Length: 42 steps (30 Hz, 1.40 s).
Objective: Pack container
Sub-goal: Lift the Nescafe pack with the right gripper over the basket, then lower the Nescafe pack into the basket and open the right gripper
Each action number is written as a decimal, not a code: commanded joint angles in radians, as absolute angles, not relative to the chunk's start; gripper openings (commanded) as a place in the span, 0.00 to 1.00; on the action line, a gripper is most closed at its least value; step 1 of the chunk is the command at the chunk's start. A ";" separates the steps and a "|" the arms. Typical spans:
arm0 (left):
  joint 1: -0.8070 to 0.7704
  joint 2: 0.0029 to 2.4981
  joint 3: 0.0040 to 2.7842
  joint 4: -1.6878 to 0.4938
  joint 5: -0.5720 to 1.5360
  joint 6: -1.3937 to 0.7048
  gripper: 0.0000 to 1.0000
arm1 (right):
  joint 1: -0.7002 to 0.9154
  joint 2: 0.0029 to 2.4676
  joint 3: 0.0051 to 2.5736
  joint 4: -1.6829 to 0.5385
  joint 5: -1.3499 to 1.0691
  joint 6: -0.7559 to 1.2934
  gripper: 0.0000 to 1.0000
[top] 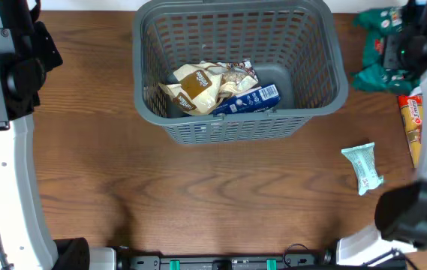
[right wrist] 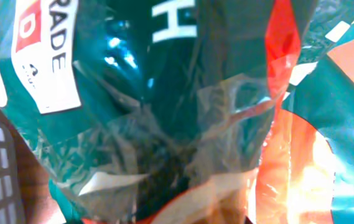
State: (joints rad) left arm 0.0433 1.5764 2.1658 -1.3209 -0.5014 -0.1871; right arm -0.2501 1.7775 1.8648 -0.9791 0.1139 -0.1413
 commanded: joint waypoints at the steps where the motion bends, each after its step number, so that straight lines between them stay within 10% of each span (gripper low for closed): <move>1: 0.047 1.577 2.163 -1.324 -0.513 -0.200 0.99 | -0.241 1.662 1.964 -0.974 0.154 -0.127 0.02; 42: 0.047 1.577 2.163 -1.324 -0.513 -0.200 0.99 | 0.301 1.700 2.305 -1.190 0.115 -0.231 0.02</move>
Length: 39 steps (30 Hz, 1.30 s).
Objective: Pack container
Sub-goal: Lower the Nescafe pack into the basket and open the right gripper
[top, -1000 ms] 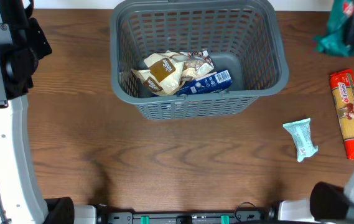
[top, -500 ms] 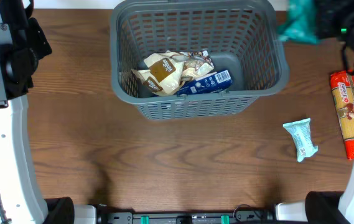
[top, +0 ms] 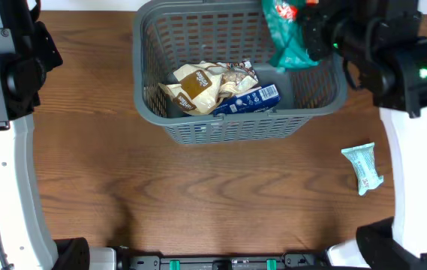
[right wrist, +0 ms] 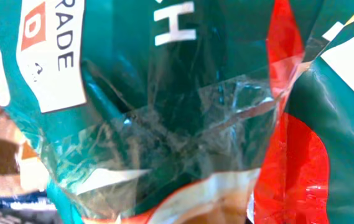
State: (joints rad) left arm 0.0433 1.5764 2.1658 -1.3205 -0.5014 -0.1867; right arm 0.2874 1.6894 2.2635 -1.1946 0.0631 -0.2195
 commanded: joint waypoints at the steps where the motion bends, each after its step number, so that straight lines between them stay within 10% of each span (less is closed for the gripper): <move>1: 0.047 1.577 2.163 -1.324 -0.513 -0.200 0.99 | 0.301 1.708 2.305 -1.198 0.116 -0.224 0.02; 39: 0.047 1.577 2.163 -1.324 -0.513 -0.200 0.99 | 0.399 1.927 2.302 -1.302 0.017 -0.364 0.01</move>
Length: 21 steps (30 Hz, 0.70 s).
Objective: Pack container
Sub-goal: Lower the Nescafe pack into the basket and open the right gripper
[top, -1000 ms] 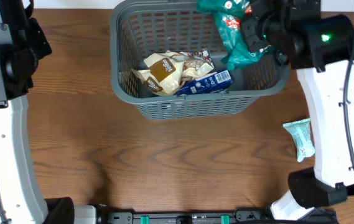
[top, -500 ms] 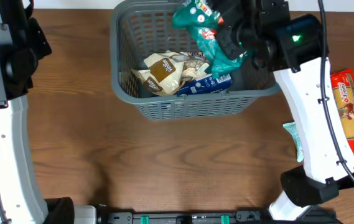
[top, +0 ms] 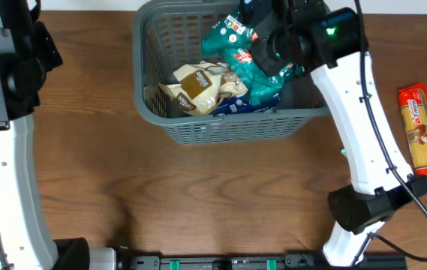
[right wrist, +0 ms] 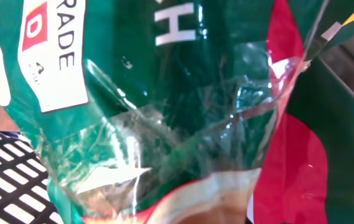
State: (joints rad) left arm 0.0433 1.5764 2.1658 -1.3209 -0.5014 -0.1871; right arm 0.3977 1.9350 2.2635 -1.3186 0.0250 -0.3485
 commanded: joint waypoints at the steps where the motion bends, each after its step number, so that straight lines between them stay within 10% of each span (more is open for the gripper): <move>1: 0.047 1.577 2.163 -1.324 -0.513 -0.200 0.99 | 0.399 1.931 2.302 -1.301 0.017 -0.364 0.01; 21: 0.047 1.577 2.163 -1.324 -0.513 -0.200 0.99 | 0.398 2.033 2.302 -1.290 -0.031 -0.355 0.01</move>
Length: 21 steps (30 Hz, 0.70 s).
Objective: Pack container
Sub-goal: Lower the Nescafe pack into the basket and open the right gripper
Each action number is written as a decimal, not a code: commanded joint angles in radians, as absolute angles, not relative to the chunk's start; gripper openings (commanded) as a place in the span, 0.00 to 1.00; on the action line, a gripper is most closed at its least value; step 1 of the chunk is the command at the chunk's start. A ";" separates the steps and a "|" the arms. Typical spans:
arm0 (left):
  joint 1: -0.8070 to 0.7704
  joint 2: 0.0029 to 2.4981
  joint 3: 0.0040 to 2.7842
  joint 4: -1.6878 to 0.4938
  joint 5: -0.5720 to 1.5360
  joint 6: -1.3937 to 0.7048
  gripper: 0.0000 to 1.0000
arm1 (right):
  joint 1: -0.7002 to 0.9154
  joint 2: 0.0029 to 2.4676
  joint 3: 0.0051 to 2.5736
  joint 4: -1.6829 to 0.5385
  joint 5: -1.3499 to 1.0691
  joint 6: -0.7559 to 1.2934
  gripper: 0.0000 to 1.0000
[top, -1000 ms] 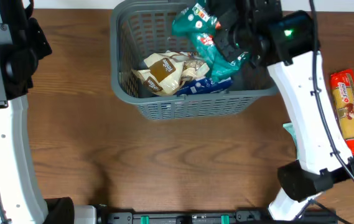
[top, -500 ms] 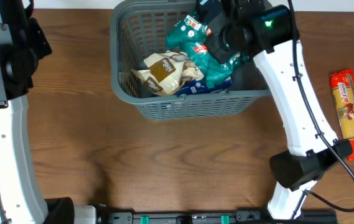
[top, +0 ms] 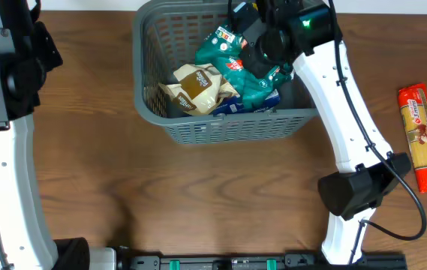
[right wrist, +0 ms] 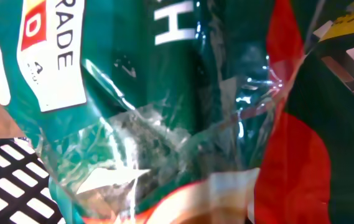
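The grey plastic basket [top: 221, 129] stands at the back middle of the table. Inside it, my right gripper [top: 264, 43] is shut on a green snack bag [top: 237, 66] with red and white print. That bag lies over a tan pouch [top: 193, 86] and a blue packet [top: 272, 99], most of which is hidden. In the right wrist view the green bag [right wrist: 164, 112] fills the picture and hides my fingers. Basket mesh shows at the lower left corner. The left gripper is out of view.
A red and yellow pasta packet [top: 425, 136] lies near the table's right edge. My right arm [top: 348, 120] reaches across the basket's right front corner. The left arm's body [top: 3, 67] stands at the far left.
My right gripper and the green bag have shifted a little to the left inside the basket. The bag now covers more of the blue packet.
At first my right gripper was shut on the green bag at the table's far right, beside the pasta packet. Then it held the bag over the basket's back right rim. After that the bag was inside the basket, where it sits now on the other packets.
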State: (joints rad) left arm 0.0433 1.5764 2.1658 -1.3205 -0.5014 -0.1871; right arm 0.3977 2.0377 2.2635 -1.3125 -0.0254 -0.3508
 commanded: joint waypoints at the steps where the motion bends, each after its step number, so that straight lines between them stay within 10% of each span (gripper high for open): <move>1: 0.047 1.577 2.163 -1.324 -0.514 -0.200 0.99 | 0.398 2.038 2.302 -1.290 -0.032 -0.354 0.01; 16: 0.047 1.577 2.163 -1.324 -0.513 -0.200 0.99 | 0.398 2.059 2.302 -1.291 -0.051 -0.345 0.02; 17: 0.047 1.577 2.163 -1.324 -0.513 -0.200 0.99 | 0.398 2.059 2.302 -1.292 -0.052 -0.345 0.18; 18: 0.047 1.577 2.163 -1.324 -0.513 -0.200 0.99 | 0.398 2.059 2.302 -1.293 -0.054 -0.345 0.79; 19: 0.047 1.577 2.163 -1.324 -0.513 -0.200 0.99 | 0.398 2.059 2.302 -1.294 -0.054 -0.345 0.99; 21: 0.047 1.577 2.163 -1.324 -0.513 -0.200 0.98 | 0.398 2.059 2.302 -1.295 -0.054 -0.344 0.99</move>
